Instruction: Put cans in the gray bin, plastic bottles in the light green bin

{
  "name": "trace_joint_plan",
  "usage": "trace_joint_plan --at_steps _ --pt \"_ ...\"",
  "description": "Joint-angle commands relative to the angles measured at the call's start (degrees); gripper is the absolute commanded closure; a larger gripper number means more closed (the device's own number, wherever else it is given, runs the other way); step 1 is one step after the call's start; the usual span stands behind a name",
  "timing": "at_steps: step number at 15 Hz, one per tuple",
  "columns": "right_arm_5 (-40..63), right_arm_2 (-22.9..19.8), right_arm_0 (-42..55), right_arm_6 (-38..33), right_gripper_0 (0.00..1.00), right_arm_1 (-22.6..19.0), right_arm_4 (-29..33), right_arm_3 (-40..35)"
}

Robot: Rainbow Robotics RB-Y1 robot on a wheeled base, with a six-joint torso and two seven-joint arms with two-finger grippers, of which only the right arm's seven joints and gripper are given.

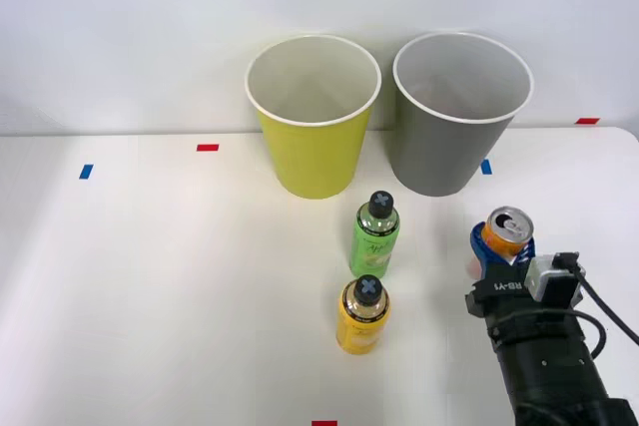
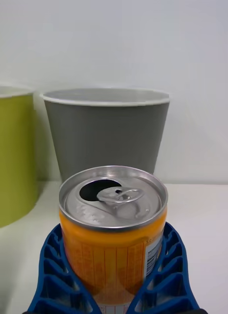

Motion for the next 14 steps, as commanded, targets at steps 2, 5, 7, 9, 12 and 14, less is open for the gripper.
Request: trace_joint_plan --at_steps 2,5,7,9,12,14 --pt "7.34 0.45 2.09 -1.59 1.0 -0.58 -1.58 -12.4" --pt "7.43 0.54 0.07 -2.65 1.0 -0.84 -2.72 -15.39" --pt "11.3 -0.52 -2.21 -3.61 1.0 -1.28 -3.6 -18.91" --pt "15.78 -2.28 -6.43 -4.41 1.0 -0.49 -5.1 -20.93" --pt "21.58 -5.7 -17.33 -4.05 1.0 1.36 -10.46 -18.91" --pt "22.64 -8.16 -23.66 -3.88 1.0 2.06 -10.46 -14.95"
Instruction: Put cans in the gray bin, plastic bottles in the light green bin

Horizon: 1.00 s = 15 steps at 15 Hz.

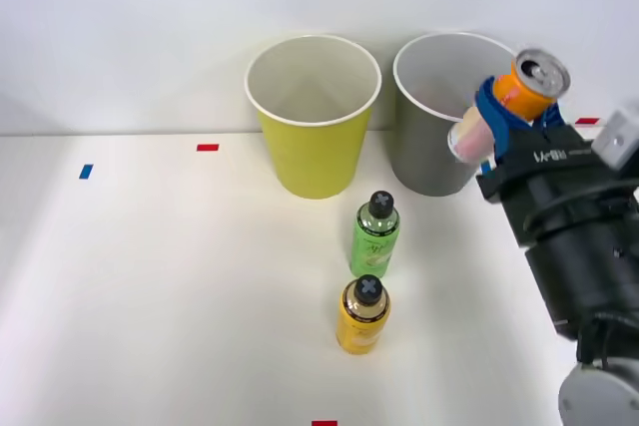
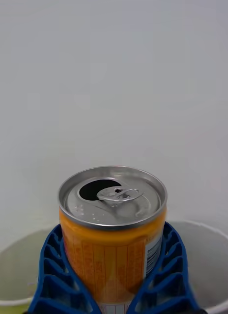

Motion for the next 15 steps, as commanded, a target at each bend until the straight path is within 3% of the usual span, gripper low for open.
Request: trace_joint_plan --at_steps 1,8,12,15 --pt "2.33 -4.49 -10.27 0.16 1.0 1.5 -0.74 7.12" --pt "-0.22 -13.1 -31.72 1.04 1.0 1.06 0.58 29.45" --pt "-6.64 -13.54 -36.99 2.1 1.0 1.59 1.98 40.52" --pt "-9.54 -12.93 -37.6 2.8 1.0 1.67 2.25 43.25"
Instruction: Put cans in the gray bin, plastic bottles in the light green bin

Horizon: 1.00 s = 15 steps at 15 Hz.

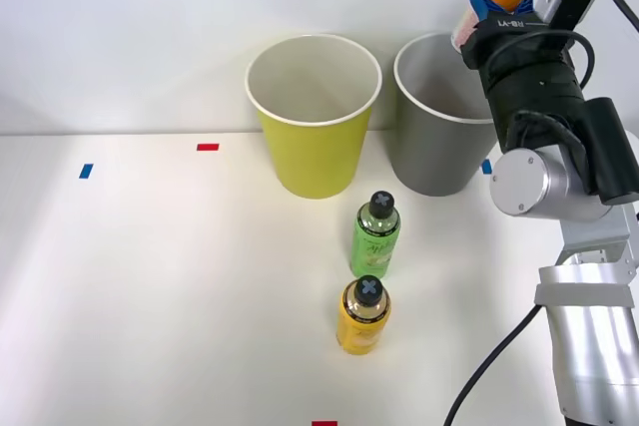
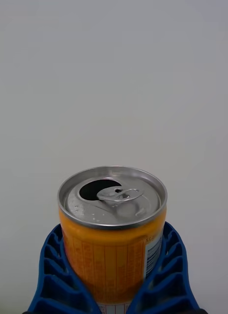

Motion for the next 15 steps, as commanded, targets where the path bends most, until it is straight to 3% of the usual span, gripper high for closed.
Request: trace_joint_plan --at_steps 1,2,3,4,5,15 --pt "-1.43 0.47 -0.28 0.62 1.0 0.22 0.22 0.99" --pt "-2.13 0.56 -0.28 0.71 0.84 0.57 0.22 0.99" --pt "-2.13 0.56 -0.28 0.8 0.6 0.74 0.22 0.99" --pt "-2.13 0.56 -0.28 1.06 0.23 0.83 0.22 0.99" --pt "-2.22 0.56 -0.28 1.15 0.0 0.83 0.31 0.99" --pt "-0.11 3.19 1.13 5.46 0.0 -0.84 3.91 0.81"
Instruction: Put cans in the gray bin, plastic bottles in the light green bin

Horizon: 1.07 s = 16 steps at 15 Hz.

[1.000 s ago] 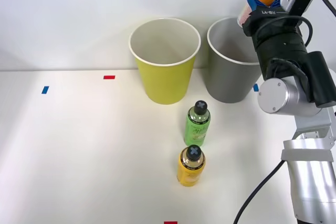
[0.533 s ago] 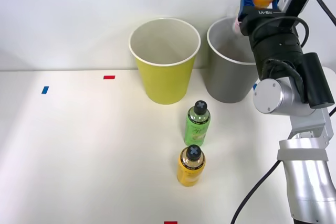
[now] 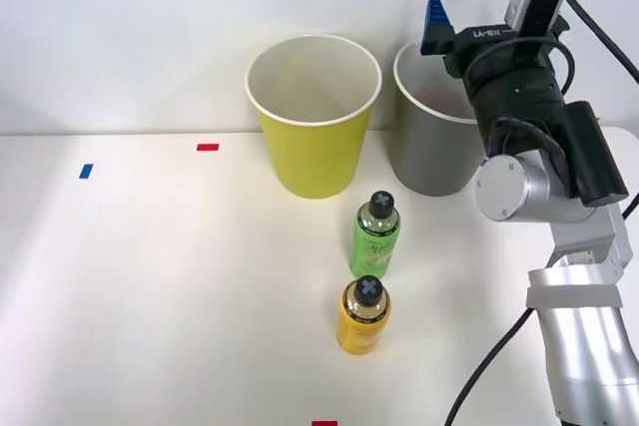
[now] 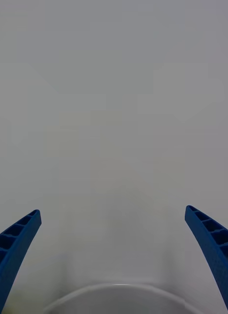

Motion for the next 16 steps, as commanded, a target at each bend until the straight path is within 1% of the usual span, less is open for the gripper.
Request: trace_joint_plan --at_steps 1,2,3,4,5,6,7,8,10,12,14,16 --pt "0.18 1.24 1.31 0.97 0.0 -1.34 1.14 -0.6" --pt "0.36 1.94 2.72 1.23 0.0 -1.95 1.4 -2.36" --pt "2.73 2.29 4.47 1.32 0.0 -2.48 1.76 -5.17" --pt "7.74 2.29 6.67 1.5 0.0 -3.18 1.93 -9.74" --pt "14.95 2.12 10.01 1.23 0.0 -3.54 2.2 -16.95" --pt "19.78 1.85 12.56 0.97 0.0 -3.54 2.28 -22.13" --pt "23.21 1.77 15.2 0.62 0.0 -3.27 2.28 -26.53" --pt "24.53 1.59 19.68 0.18 0.0 -2.57 2.37 -31.28" --pt "24.44 1.5 26.97 -0.35 0.0 -1.34 2.02 -36.72" --pt "21.36 -0.26 37.26 -1.14 0.0 -0.72 -5.36 -41.47" --pt "16.79 -0.26 45.43 -0.88 0.0 -1.34 -10.11 -43.23" --pt "13.19 0.36 49.82 -0.79 0.0 -2.04 -10.37 -43.23"
